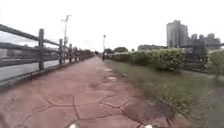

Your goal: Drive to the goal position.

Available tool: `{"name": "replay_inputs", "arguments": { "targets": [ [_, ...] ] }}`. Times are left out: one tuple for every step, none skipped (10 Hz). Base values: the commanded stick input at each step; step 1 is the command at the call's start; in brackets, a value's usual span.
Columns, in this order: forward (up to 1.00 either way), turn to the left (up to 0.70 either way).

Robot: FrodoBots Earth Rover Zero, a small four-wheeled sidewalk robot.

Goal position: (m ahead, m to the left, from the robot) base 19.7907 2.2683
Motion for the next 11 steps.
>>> {"name": "replay_inputs", "arguments": {
  "targets": [
    [0.91, 0.00],
    [0.91, 0.00],
    [0.91, 0.00],
    [0.91, 0.00],
    [0.91, 0.00],
    [0.91, 0.00],
    [0.91, 0.00],
    [0.91, 0.00],
    [0.91, 0.00],
    [0.91, 0.00],
    [0.91, 0.00]
  ]
}}
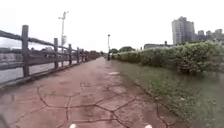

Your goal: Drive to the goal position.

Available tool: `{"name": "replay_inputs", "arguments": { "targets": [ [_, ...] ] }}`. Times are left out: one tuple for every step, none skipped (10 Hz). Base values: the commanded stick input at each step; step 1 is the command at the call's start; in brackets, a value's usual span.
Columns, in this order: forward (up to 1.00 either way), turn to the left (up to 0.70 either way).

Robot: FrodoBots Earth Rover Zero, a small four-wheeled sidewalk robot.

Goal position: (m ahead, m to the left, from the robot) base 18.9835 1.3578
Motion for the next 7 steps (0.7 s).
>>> {"name": "replay_inputs", "arguments": {
  "targets": [
    [0.91, 0.00],
    [0.91, 0.00],
    [0.91, 0.00],
    [0.91, 0.00],
    [0.91, 0.00],
    [0.91, 0.00],
    [0.91, 0.00]
  ]
}}
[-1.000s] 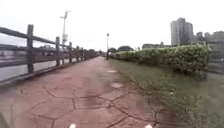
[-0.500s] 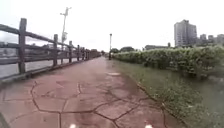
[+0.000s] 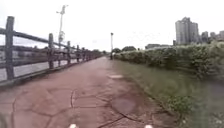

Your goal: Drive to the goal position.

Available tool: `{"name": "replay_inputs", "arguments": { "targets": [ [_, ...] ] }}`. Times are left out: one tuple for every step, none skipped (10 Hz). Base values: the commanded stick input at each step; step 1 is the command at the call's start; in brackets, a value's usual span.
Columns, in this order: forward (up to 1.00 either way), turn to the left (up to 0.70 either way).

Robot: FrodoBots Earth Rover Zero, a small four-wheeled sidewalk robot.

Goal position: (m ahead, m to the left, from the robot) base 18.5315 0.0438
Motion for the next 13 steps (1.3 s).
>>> {"name": "replay_inputs", "arguments": {
  "targets": [
    [0.91, 0.00],
    [0.91, 0.00],
    [0.91, 0.00],
    [0.91, 0.00],
    [0.91, 0.00],
    [0.91, 0.00],
    [0.91, 0.00],
    [0.91, 0.00],
    [0.91, 0.00],
    [0.91, 0.00],
    [0.91, 0.00],
    [0.91, 0.00],
    [0.91, 0.00]
  ]
}}
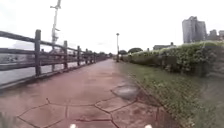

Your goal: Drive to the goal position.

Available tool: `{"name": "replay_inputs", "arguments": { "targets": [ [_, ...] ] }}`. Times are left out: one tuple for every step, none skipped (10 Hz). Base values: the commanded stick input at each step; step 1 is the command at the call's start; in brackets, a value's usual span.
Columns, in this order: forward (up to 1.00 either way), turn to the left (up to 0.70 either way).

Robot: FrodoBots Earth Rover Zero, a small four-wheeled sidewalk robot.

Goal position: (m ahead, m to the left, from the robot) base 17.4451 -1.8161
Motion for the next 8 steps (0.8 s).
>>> {"name": "replay_inputs", "arguments": {
  "targets": [
    [0.91, 0.00],
    [0.91, 0.00],
    [0.91, 0.00],
    [0.91, 0.00],
    [0.91, 0.00],
    [0.91, 0.00],
    [0.91, 0.00],
    [0.91, 0.00]
  ]
}}
